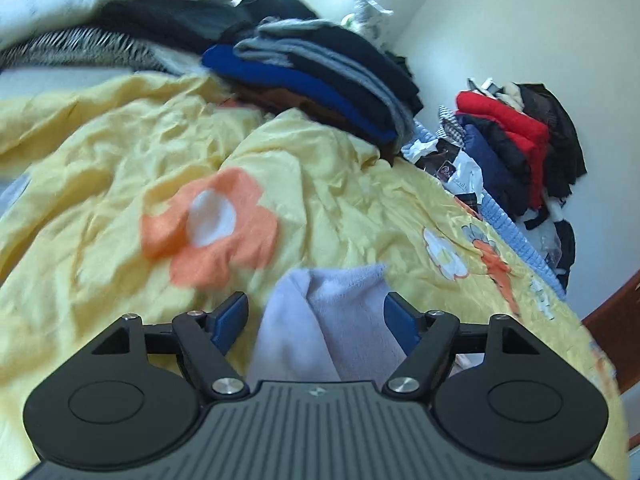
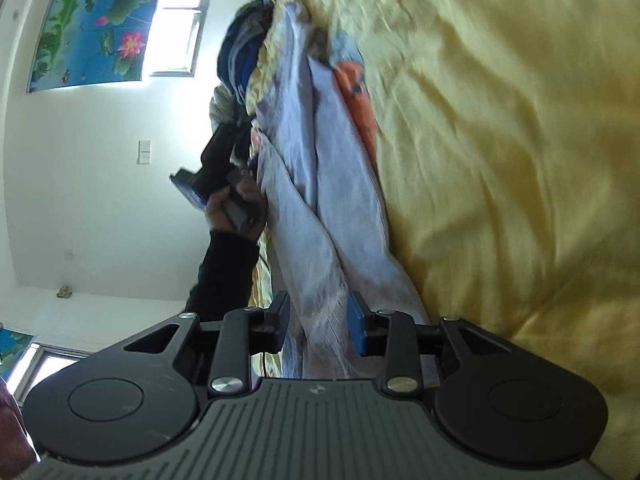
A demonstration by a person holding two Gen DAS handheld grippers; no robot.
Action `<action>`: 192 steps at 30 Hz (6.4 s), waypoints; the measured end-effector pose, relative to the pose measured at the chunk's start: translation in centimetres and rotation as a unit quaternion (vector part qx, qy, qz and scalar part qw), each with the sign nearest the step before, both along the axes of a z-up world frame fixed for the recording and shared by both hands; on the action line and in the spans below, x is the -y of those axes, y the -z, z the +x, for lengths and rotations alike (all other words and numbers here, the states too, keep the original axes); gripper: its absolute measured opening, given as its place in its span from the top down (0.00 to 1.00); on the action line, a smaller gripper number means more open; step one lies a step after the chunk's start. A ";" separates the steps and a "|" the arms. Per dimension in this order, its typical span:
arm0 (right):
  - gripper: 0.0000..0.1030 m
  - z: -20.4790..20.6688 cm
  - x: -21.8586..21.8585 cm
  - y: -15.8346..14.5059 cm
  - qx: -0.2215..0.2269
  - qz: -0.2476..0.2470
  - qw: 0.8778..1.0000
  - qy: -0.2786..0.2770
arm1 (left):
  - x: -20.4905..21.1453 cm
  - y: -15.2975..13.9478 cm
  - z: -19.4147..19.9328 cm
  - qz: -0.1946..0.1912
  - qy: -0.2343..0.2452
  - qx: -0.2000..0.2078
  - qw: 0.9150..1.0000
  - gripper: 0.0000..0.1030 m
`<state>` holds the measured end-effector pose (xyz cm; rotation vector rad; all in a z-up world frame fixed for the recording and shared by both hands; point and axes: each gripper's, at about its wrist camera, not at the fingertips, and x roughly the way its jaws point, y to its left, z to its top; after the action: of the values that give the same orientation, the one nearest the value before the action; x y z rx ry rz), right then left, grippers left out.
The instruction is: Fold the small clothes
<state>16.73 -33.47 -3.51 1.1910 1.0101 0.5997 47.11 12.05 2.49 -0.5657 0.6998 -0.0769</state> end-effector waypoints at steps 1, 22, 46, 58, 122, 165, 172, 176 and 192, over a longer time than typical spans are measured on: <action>0.64 0.1 0.3 -0.3 0.006 -0.005 1.000 0.003 | -0.1 -0.4 -0.7 -0.013 0.000 0.003 1.000 0.27; 0.94 1.0 -4.6 -5.2 0.119 -0.178 0.968 -0.130 | 9.8 0.9 -13.2 0.148 0.184 0.056 0.970 0.19; 0.58 7.1 -4.1 -4.4 0.045 -0.057 0.995 -0.067 | 14.1 -0.2 -19.6 0.230 0.232 0.063 0.943 0.04; 0.68 4.4 -3.9 -4.4 0.007 -0.129 0.989 -0.077 | 14.1 0.5 -20.5 0.281 0.193 0.031 0.940 0.00; 0.28 23.2 -13.3 -6.7 0.111 -0.188 0.974 -0.067 | 14.2 1.9 -23.3 0.267 0.200 0.061 0.941 0.00; 0.28 27.0 -6.6 -6.8 0.118 -0.229 0.966 0.026 | 14.0 1.8 -23.6 0.271 0.193 0.063 0.941 0.00; 0.22 12.2 -1.4 -5.9 0.110 -0.206 0.972 -0.018 | 8.9 -2.1 -27.8 0.192 0.147 0.051 0.969 0.00; 0.25 6.3 1.1 -3.7 0.084 -0.189 0.978 -0.025 | 3.0 -1.5 -28.1 -0.026 0.128 -0.050 0.990 0.00; 0.19 3.0 -1.7 -4.1 0.047 -0.142 0.979 -0.138 | -2.8 0.7 -31.0 -0.148 0.115 -0.125 0.974 0.00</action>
<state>19.70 -31.81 0.58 0.7712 1.1472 0.6949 16.09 14.82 1.83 -0.7861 1.0071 -0.3340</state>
